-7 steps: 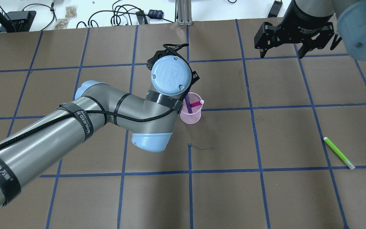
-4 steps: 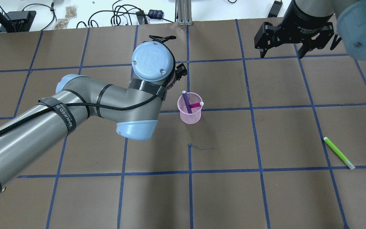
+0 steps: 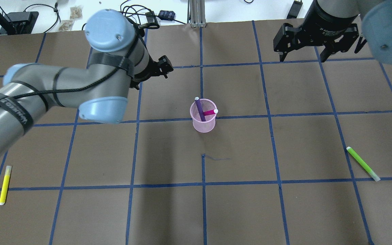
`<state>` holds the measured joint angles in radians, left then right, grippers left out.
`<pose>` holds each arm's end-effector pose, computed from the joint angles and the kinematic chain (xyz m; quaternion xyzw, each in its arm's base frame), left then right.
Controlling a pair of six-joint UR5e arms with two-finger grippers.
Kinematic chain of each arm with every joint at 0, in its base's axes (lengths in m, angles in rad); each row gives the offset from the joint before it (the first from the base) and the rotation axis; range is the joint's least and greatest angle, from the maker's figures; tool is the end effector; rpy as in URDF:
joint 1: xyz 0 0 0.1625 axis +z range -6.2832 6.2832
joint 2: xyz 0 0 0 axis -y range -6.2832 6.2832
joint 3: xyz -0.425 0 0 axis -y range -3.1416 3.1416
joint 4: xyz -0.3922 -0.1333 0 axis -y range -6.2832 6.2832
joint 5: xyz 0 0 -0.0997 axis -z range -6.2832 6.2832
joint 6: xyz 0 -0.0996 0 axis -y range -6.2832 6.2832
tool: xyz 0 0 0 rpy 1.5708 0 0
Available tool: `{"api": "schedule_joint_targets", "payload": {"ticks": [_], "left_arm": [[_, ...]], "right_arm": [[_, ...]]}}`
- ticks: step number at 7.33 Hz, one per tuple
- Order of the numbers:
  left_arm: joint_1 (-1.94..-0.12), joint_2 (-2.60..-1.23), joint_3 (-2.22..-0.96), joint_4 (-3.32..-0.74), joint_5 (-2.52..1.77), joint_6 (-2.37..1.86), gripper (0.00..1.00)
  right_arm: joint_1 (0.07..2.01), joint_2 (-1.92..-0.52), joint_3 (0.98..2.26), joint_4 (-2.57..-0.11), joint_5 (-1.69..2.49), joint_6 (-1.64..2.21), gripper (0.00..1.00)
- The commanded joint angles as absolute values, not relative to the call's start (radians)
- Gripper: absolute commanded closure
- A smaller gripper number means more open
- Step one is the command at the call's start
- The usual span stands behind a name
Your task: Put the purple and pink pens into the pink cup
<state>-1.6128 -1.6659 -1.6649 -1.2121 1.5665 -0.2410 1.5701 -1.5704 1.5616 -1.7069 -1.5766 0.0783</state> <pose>-0.1563 -0.5345 0.4305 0.0988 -0.9915 0.0835 0.0141 0.1324 -0.5055 0.5068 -0.0396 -0.9966 0.0724 0.0001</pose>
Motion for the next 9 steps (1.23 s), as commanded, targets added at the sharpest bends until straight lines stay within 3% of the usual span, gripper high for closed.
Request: {"api": "schedule_joint_targets", "payload": {"ticks": [1, 9], "left_arm": [[-1.530, -1.573, -1.533, -1.547, 1.571, 0.009, 0.00], [-1.528, -1.546, -1.543, -1.603, 1.566, 0.157, 0.00]], "right_arm": [[1.569, -1.571, 1.562, -1.707, -1.577, 0.078, 0.00], [1.569, -1.571, 1.565, -1.707, -1.568, 0.078, 0.00]]}}
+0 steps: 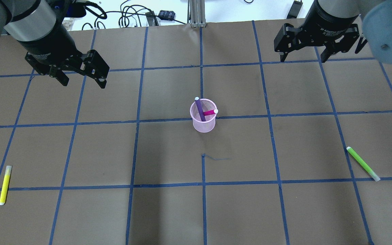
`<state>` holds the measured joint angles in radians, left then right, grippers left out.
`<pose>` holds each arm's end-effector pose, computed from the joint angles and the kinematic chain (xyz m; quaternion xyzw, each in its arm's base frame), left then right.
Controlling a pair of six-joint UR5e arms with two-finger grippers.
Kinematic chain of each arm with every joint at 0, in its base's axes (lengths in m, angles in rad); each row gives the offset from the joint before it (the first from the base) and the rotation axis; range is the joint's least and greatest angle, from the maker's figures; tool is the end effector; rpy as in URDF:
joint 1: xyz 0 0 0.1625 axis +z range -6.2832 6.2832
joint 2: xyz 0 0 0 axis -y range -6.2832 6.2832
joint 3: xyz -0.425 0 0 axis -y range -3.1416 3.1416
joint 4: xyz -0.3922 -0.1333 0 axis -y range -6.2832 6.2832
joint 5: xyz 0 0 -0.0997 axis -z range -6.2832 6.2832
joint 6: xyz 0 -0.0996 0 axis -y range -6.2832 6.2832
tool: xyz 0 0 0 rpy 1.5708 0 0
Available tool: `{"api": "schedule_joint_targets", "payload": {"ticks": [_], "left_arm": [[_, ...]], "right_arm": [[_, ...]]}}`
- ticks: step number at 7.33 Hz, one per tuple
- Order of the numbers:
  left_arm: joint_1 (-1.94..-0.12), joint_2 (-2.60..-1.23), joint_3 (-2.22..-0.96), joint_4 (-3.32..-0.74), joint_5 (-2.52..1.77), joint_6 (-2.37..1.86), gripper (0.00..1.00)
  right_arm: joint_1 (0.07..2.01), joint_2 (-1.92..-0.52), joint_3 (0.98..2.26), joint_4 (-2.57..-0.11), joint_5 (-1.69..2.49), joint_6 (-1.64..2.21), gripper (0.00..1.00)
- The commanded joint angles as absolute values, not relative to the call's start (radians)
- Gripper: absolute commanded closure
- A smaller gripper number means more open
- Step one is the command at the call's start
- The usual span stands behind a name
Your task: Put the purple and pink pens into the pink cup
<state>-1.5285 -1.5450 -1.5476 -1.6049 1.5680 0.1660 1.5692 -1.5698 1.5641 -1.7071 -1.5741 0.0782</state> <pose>-0.1131 -0.4872 0.5085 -0.0618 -0.9981 0.0076 0.0006 0.1322 -0.5056 0.5052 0.0399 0.9967 -0.0710 0.0011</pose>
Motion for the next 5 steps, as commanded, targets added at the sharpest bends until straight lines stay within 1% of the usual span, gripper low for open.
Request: {"api": "schedule_joint_targets", "payload": {"ticks": [1, 5], "left_arm": [[-1.529, -1.555, -1.531, -1.600, 1.568, 0.153, 0.00], [-1.532, -1.592, -1.473, -1.582, 1.565, 0.104, 0.00]], "right_arm": [[1.569, -1.571, 1.565, -1.707, -1.568, 0.078, 0.00], [1.572, -1.569, 1.565, -1.707, -1.563, 0.089, 0.00]]}}
